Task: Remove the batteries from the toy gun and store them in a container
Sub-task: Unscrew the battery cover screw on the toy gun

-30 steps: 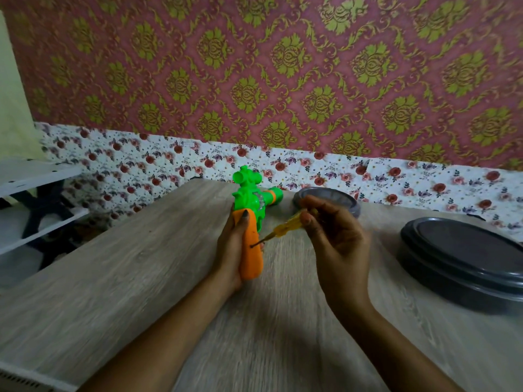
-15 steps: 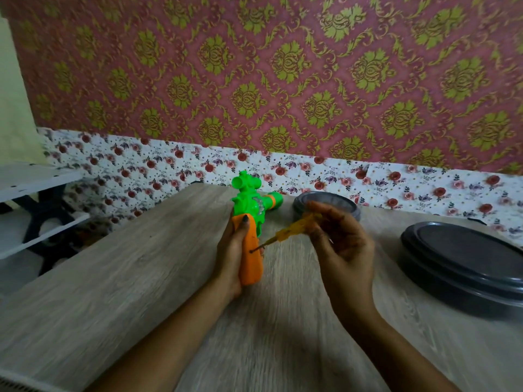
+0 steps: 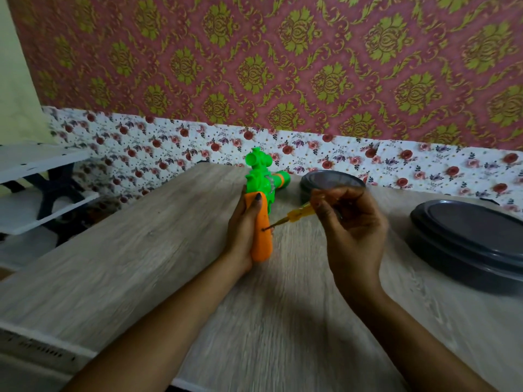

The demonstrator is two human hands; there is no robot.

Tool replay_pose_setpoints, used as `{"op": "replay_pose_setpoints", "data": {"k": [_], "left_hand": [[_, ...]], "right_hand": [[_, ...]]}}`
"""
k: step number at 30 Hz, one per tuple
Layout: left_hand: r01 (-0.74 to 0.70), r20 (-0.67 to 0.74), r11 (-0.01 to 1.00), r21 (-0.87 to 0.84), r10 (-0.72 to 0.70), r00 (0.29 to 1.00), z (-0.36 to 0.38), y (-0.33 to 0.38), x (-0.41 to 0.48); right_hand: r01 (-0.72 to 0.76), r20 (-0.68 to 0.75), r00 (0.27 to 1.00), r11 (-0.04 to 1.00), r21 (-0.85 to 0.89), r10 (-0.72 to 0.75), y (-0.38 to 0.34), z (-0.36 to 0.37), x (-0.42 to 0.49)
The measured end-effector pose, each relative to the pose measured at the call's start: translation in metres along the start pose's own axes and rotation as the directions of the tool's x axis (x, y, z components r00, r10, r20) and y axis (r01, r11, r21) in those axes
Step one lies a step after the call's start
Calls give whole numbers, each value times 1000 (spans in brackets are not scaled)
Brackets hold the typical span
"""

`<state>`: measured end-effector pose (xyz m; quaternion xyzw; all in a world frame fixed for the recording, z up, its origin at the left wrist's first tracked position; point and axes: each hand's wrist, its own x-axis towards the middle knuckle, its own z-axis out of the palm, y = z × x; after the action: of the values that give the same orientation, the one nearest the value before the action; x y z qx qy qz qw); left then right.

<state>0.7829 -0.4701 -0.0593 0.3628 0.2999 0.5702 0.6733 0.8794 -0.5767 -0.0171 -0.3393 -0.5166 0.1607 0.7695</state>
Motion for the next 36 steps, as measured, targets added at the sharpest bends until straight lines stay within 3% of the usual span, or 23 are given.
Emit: {"op": "replay_pose_setpoints", "data": {"k": [21, 28, 36], "left_hand": [[77, -5, 997, 3, -77, 997, -11, 5, 15], [25, 36, 998, 65, -27, 999, -12, 4, 14], [2, 64, 998, 64, -6, 998, -10, 2, 9]], "right_hand": [[58, 37, 998, 996, -62, -56, 10, -2, -5], [0, 95, 995, 998, -63, 6, 8, -2, -4], [42, 65, 997, 993, -108, -35, 7, -3, -3]]}}
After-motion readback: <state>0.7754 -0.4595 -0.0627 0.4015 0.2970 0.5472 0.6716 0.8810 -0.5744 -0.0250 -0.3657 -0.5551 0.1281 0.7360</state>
